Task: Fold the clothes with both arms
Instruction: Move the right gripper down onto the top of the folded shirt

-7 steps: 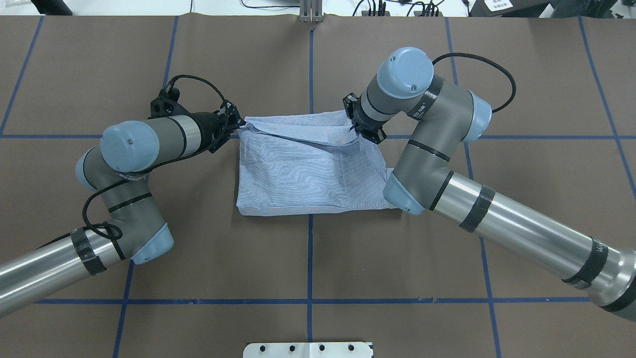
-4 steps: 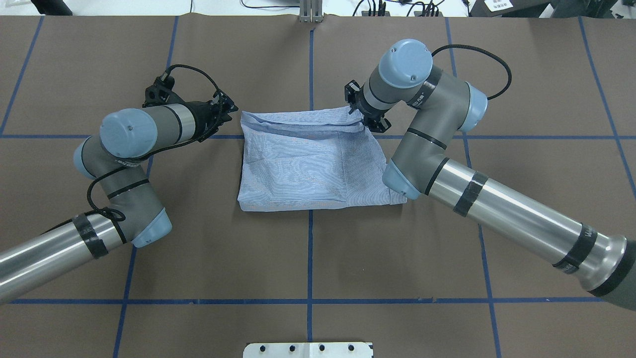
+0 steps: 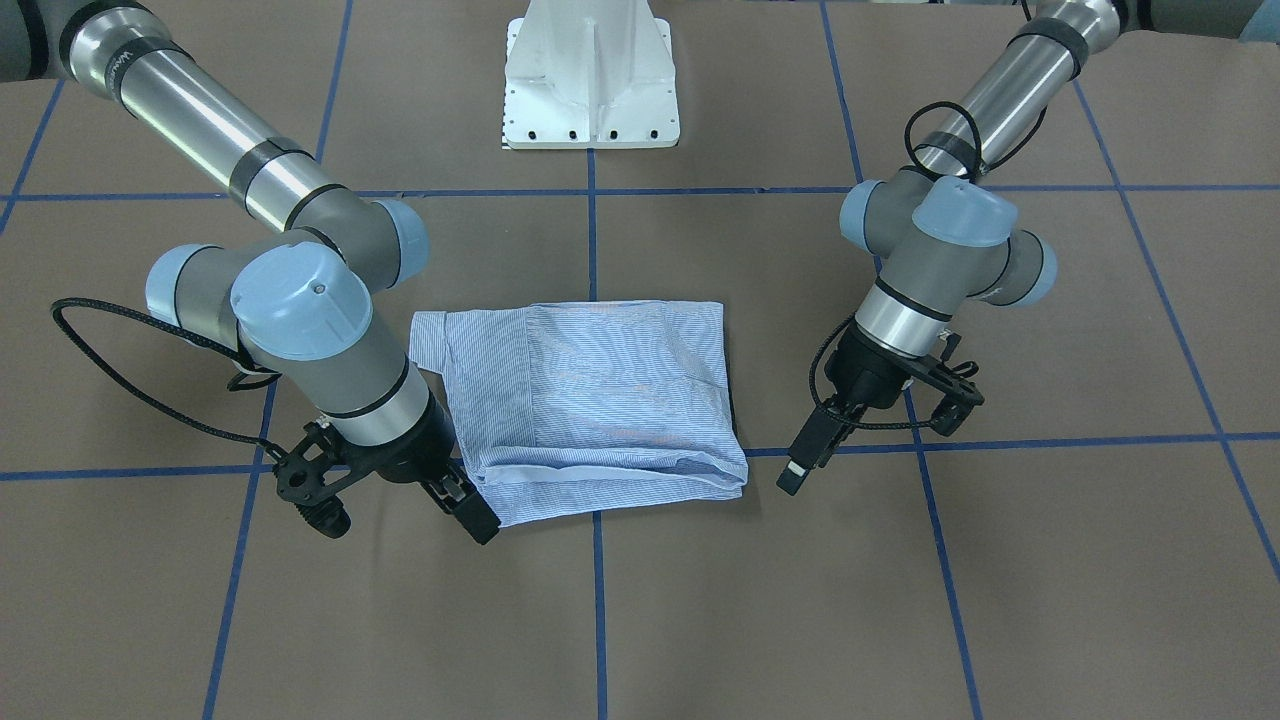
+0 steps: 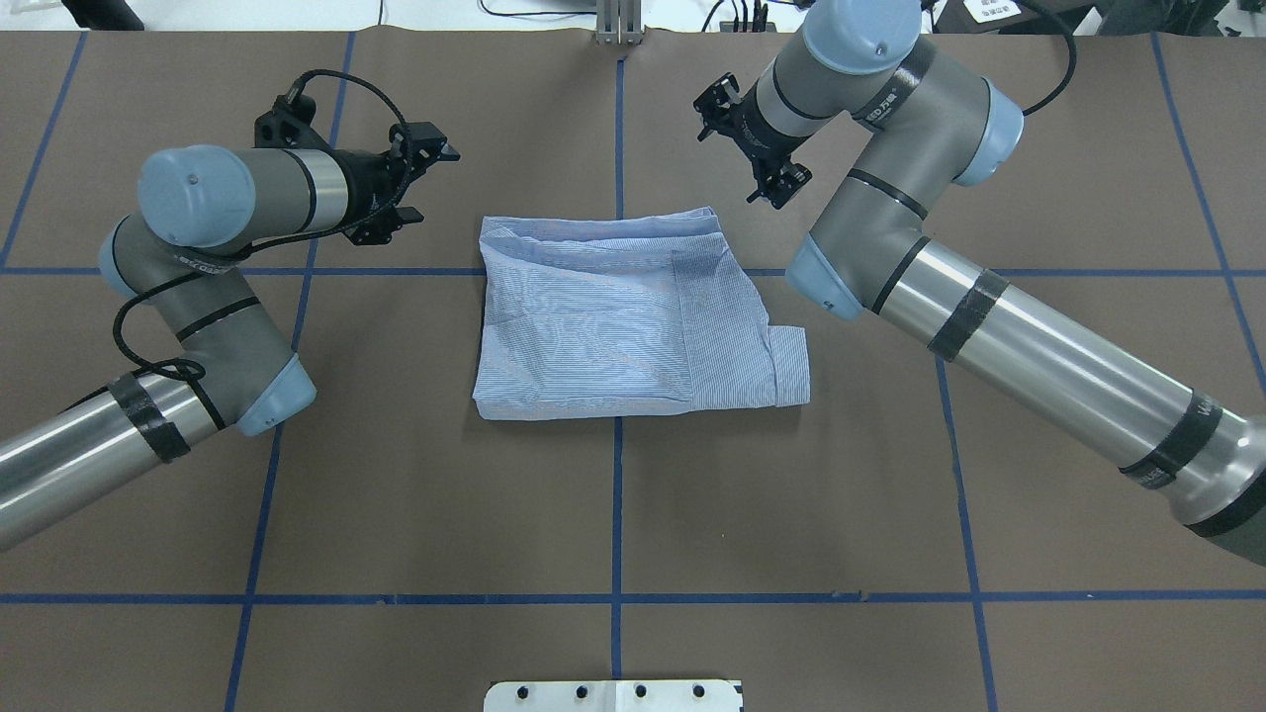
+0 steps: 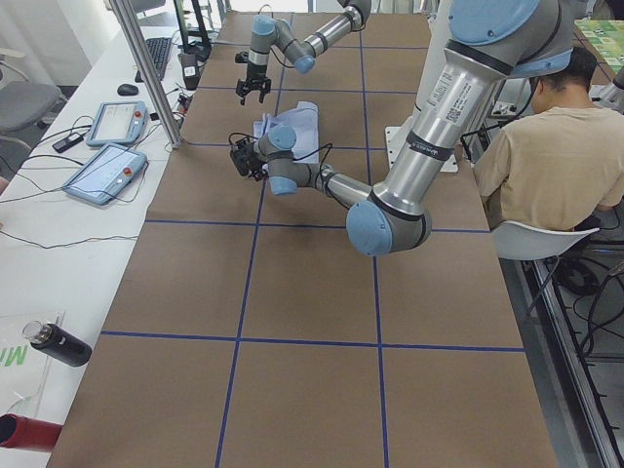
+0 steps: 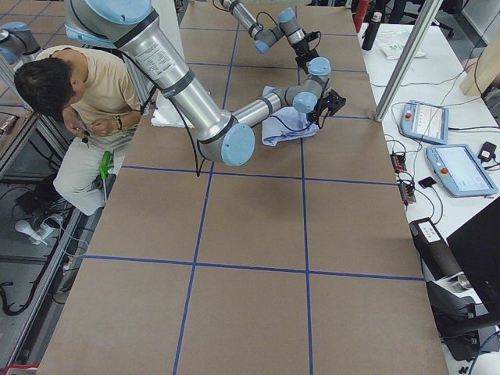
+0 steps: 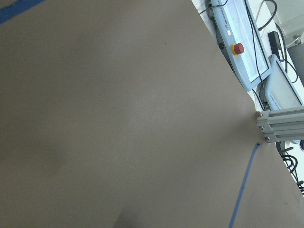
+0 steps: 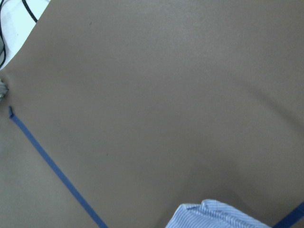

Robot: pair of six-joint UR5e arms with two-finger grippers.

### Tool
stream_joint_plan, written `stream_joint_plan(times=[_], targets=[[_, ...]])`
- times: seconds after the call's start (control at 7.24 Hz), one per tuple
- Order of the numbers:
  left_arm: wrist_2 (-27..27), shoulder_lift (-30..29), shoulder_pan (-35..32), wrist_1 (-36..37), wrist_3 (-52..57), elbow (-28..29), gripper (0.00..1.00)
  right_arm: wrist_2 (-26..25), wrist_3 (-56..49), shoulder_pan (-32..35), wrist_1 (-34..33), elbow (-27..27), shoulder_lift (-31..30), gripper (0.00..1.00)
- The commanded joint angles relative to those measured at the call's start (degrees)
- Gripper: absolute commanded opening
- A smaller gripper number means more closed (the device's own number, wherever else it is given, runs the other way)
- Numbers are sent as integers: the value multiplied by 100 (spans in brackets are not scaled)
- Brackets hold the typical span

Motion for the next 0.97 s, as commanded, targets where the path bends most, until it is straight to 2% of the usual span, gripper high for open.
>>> stream_joint_plan(times=[0.0,0.14,0.28,0.55,0.83], targets=[[-130,79,-63,-10,13,-239,63,-163,200,-374,-177,556,-63,60],[-618,158,-281,-28,274,-336,63,-365,376,-654,-422,916,-98,1],[-1049,324,-527,24,807,-572,64,-602,378,-944,-459,1076,-107,0],[-1761,449,-1115,34,1171,-636,64,-1164,343,-1568,-494,982,-99,0],[-1924,466,-1241,34,1208,-636,65,-1324,20,-1563,-548,728,-90,0]])
